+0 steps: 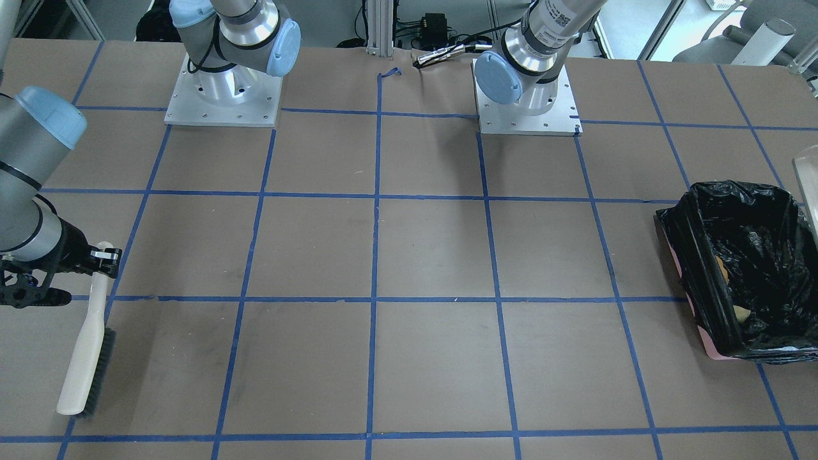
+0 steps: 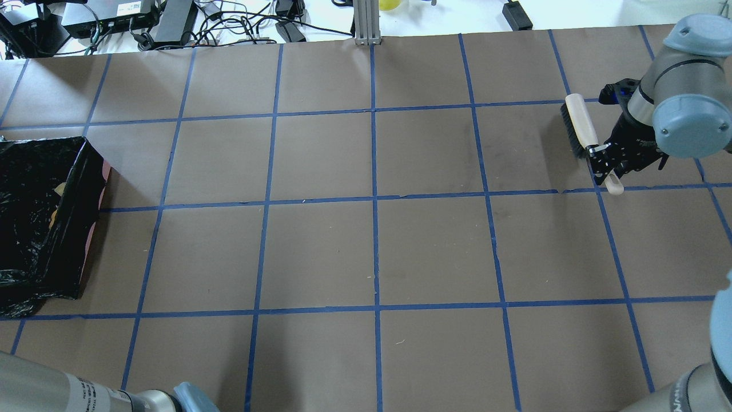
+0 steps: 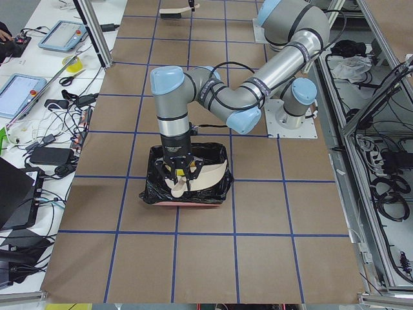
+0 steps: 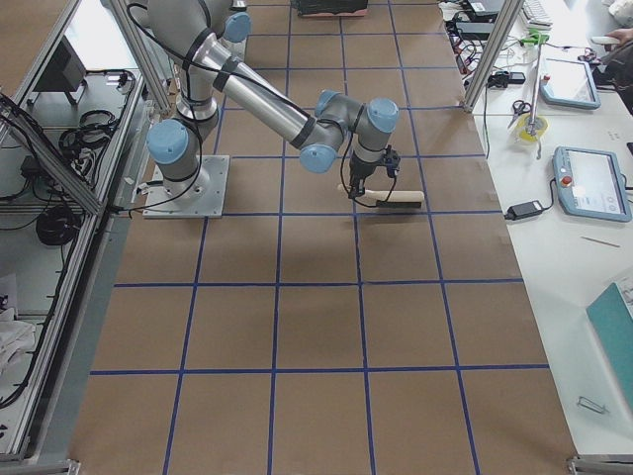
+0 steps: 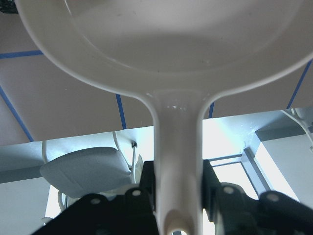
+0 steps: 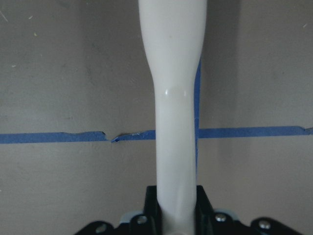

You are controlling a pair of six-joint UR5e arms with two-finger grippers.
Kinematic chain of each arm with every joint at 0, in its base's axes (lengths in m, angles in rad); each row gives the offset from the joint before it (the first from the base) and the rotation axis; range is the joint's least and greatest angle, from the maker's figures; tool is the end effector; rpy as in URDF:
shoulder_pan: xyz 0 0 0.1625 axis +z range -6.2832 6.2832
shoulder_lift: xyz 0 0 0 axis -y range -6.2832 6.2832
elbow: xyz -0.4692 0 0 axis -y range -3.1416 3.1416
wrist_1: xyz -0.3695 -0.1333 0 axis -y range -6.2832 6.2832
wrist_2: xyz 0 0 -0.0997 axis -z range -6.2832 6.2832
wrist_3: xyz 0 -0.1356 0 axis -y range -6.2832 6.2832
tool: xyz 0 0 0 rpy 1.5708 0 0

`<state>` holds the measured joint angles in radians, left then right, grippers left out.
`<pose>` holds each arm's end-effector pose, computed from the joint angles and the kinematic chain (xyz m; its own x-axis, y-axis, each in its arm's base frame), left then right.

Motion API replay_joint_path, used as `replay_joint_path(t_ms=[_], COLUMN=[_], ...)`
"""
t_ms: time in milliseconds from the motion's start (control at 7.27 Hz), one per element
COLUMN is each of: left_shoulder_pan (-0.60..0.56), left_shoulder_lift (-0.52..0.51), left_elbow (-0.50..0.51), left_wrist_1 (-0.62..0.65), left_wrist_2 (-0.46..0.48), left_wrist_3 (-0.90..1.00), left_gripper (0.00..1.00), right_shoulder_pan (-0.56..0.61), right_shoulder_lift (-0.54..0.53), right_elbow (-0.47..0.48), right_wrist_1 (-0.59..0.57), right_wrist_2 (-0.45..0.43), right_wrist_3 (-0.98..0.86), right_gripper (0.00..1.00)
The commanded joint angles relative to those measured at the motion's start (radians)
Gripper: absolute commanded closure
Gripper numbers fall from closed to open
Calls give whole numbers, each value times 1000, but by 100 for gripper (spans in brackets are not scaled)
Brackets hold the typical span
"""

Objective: Sweep and dump trash into bin
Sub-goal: 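Tip the dustpan over the bag while the right gripper sets the brush down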

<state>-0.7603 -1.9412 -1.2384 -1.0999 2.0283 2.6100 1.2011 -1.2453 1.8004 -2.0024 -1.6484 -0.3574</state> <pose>0.4426 -0.5222 0.5172 0.0838 0.9876 0.1330 0.8124 -0.1450 0.5649 -0.0829 -0.5538 0.2659 -0.9996 0.0054 0.0290 0.0095 0.9898 0.1423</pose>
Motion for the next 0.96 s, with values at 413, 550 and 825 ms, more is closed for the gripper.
replay_joint_path(t_ms=[413, 550, 825], left_shoulder_pan=[-115, -126, -157], left_shoulder_lift=[-18, -16, -1], left_elbow=[-13, -13, -15], left_wrist_1=[158, 158, 155], left_wrist_2=[127, 145, 176], left_wrist_3=[120, 125, 136], left_gripper=[100, 100, 100], right_shoulder_pan=[0, 0, 0], right_shoulder_lift=[7, 9, 4], right_elbow=[-1, -1, -6], right_wrist_1=[2, 2, -3], right_wrist_2=[-13, -13, -14], right_wrist_3=[-3, 1, 5], right_gripper=[46, 42, 28])
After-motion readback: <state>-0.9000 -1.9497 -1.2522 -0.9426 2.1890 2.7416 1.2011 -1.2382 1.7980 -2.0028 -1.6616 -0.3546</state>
